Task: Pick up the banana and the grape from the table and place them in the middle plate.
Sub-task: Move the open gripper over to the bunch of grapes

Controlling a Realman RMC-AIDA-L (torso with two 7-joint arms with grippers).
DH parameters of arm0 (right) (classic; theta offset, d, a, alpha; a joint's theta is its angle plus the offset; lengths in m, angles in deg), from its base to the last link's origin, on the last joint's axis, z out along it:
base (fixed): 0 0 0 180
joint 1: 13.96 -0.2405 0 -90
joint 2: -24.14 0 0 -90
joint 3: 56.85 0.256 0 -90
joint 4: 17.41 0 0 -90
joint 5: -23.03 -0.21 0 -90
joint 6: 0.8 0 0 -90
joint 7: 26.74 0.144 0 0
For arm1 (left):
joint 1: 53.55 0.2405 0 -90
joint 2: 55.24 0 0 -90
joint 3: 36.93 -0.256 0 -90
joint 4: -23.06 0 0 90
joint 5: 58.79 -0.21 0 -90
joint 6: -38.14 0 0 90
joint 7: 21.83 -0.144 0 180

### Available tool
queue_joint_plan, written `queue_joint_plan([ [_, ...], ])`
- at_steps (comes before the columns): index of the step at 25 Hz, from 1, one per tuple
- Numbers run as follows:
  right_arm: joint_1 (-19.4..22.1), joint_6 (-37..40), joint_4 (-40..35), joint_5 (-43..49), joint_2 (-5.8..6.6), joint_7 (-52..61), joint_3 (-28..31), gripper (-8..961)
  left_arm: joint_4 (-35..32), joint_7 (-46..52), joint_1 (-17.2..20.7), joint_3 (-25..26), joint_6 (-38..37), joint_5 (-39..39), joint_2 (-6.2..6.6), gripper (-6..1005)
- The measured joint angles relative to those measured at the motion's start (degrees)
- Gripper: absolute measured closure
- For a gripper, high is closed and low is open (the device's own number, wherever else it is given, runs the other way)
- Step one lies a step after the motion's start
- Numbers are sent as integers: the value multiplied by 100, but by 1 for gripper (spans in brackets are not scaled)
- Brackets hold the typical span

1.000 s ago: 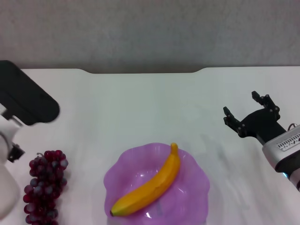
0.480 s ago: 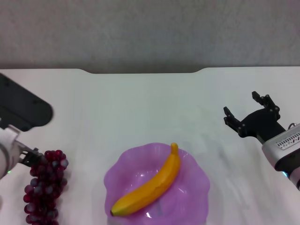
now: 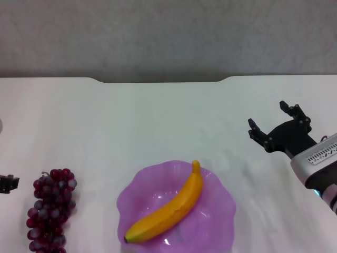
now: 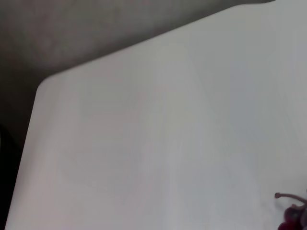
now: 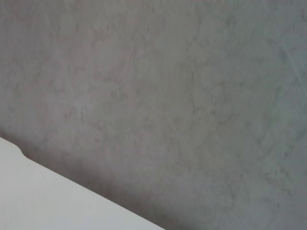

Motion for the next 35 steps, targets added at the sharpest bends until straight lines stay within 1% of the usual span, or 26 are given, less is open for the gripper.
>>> queue_joint_plan([
  [4, -5, -2, 26, 1, 3, -1, 0, 74, -13, 416, -94, -36, 88, 11, -7, 195],
  [10, 4, -2, 8, 8, 9, -13, -26, 74, -267, 614, -205, -292, 143, 21, -16, 202],
  [14, 25, 13, 22, 8, 9, -13, -8, 73, -300, 685, -249, -461, 143, 21, -15, 210],
  [21, 50, 27, -2, 4, 15, -7, -2, 74, 306, 1014, -511, -833, 119, 28, -37, 232],
  [29, 33, 1, -8, 0, 17, -12, 0, 74, 830, 1350, -601, -1003, 439, 24, -40, 264],
  [35, 42, 33, 38, 28, 11, -38, -34, 73, 1236, 1608, -632, -945, 765, 14, -27, 289],
])
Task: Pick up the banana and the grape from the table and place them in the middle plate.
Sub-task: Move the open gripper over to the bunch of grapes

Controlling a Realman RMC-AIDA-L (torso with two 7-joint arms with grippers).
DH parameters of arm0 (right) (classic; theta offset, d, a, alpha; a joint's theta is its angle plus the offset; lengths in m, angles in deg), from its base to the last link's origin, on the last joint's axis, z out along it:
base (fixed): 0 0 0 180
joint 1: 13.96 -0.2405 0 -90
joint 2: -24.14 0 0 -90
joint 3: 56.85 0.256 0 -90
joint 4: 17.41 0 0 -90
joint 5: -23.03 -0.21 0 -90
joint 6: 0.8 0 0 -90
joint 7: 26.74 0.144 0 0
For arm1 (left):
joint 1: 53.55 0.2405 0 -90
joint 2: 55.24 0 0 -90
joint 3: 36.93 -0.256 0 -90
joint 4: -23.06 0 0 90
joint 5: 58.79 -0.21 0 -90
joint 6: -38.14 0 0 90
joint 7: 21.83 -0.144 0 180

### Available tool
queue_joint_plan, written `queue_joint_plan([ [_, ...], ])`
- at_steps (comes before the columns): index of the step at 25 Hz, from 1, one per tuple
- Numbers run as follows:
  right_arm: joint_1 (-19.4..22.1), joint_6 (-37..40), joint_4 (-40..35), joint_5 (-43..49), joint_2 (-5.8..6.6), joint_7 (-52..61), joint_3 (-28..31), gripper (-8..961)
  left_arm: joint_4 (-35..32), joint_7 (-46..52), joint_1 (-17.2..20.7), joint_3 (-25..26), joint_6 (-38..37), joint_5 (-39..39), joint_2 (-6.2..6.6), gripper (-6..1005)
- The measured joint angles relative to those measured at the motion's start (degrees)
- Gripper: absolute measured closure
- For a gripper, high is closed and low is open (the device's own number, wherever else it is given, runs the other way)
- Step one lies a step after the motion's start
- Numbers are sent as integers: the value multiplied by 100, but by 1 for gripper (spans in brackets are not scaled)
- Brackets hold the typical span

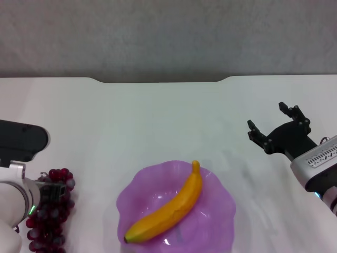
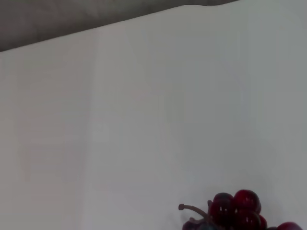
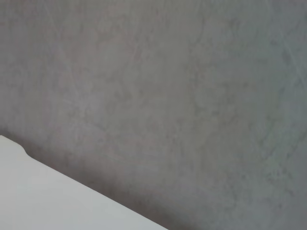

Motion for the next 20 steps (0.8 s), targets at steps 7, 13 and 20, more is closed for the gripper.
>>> queue_joint_plan([
  [7, -2, -18, 12, 8, -10, -9, -34, 74, 333, 86, -70, 50, 176, -5, 6, 317],
  [13, 6, -13, 15, 12, -11, 3, -37, 73, 429, 134, -109, 31, 191, -11, -1, 341],
  [20, 11, -19, 14, 11, -11, -2, -37, 73, 433, 199, -48, 3, 405, -29, 19, 396],
])
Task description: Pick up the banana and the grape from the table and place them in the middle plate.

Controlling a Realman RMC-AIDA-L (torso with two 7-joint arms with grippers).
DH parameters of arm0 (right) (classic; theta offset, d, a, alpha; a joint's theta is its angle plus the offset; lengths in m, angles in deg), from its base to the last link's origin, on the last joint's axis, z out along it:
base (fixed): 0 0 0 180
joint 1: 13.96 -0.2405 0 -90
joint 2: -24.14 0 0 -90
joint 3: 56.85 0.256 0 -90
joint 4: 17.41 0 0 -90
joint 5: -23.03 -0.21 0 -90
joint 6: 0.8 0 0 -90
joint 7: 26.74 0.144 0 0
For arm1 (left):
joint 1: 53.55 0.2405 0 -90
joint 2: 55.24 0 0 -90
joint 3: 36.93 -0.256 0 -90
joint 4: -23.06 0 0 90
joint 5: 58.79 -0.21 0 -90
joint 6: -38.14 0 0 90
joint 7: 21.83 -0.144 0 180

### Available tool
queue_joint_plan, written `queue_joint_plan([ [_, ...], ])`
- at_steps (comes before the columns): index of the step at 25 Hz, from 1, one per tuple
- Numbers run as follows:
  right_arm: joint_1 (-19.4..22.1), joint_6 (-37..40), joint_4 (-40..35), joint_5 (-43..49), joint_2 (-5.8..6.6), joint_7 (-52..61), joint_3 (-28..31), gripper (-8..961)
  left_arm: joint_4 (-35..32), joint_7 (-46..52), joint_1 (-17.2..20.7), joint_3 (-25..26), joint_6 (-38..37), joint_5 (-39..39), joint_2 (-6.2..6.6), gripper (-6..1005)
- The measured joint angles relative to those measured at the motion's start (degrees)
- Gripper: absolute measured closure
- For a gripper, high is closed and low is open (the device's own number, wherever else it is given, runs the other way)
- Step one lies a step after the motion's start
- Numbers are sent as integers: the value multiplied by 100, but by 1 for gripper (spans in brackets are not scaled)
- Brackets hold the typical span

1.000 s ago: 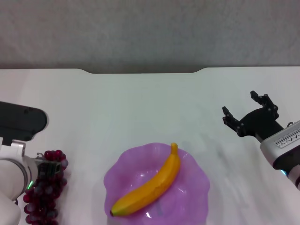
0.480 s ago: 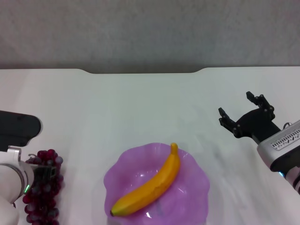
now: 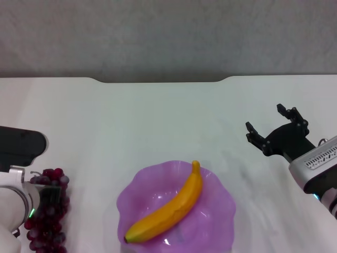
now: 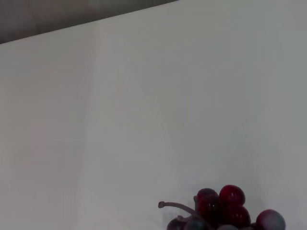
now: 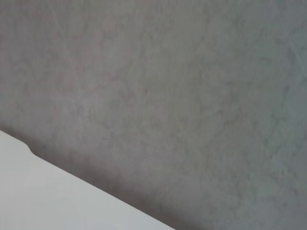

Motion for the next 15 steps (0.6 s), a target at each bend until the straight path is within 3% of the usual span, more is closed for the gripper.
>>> queue_joint_plan([
  [9, 22, 1, 4, 6, 0, -4, 0, 73, -42, 101, 266, -7, 422, -244, -5, 503],
  [15, 24, 14, 3, 5, 0, -4, 0, 74, 21, 209, 238, -82, 413, -502, -3, 555],
])
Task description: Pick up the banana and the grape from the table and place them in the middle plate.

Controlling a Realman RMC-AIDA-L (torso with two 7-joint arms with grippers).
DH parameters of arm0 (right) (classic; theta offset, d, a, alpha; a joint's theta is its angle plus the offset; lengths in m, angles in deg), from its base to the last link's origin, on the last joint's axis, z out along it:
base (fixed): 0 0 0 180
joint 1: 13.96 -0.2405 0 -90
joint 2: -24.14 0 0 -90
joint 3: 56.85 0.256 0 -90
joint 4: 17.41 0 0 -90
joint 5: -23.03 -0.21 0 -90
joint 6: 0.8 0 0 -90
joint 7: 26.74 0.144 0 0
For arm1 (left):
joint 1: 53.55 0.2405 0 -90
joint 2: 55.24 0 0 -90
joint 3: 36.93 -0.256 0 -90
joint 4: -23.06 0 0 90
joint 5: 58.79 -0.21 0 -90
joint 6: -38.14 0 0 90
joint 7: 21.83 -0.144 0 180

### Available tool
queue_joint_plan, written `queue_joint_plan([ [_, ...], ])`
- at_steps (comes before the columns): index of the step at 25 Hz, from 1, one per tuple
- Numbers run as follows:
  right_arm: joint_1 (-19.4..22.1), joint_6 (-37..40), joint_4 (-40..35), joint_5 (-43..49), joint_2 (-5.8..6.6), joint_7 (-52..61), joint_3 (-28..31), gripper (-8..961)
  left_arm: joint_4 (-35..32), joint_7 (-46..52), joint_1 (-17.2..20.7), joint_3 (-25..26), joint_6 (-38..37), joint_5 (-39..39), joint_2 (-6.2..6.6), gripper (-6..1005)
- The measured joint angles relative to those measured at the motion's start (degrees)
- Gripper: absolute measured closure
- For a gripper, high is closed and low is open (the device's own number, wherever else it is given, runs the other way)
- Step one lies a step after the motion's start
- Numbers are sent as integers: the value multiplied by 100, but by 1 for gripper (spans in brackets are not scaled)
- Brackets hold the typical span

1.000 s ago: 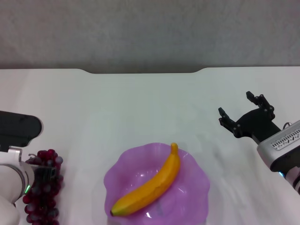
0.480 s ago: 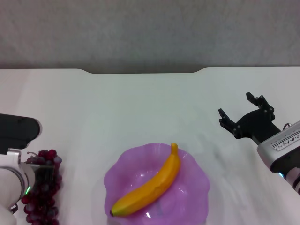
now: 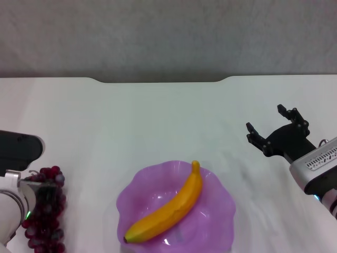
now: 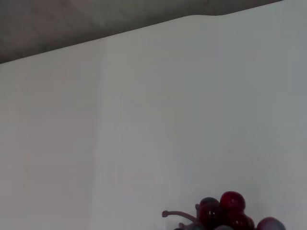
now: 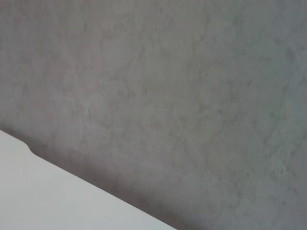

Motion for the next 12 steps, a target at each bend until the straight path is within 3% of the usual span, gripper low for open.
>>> queue_joint_plan([
  [3, 0, 5, 0, 0, 0, 0, 0, 74, 38, 55, 2, -38, -15, -149, -7, 581],
  [12, 9, 7, 0, 0, 0, 0, 0, 74, 50, 241, 30, -264, 46, -523, 12, 795],
])
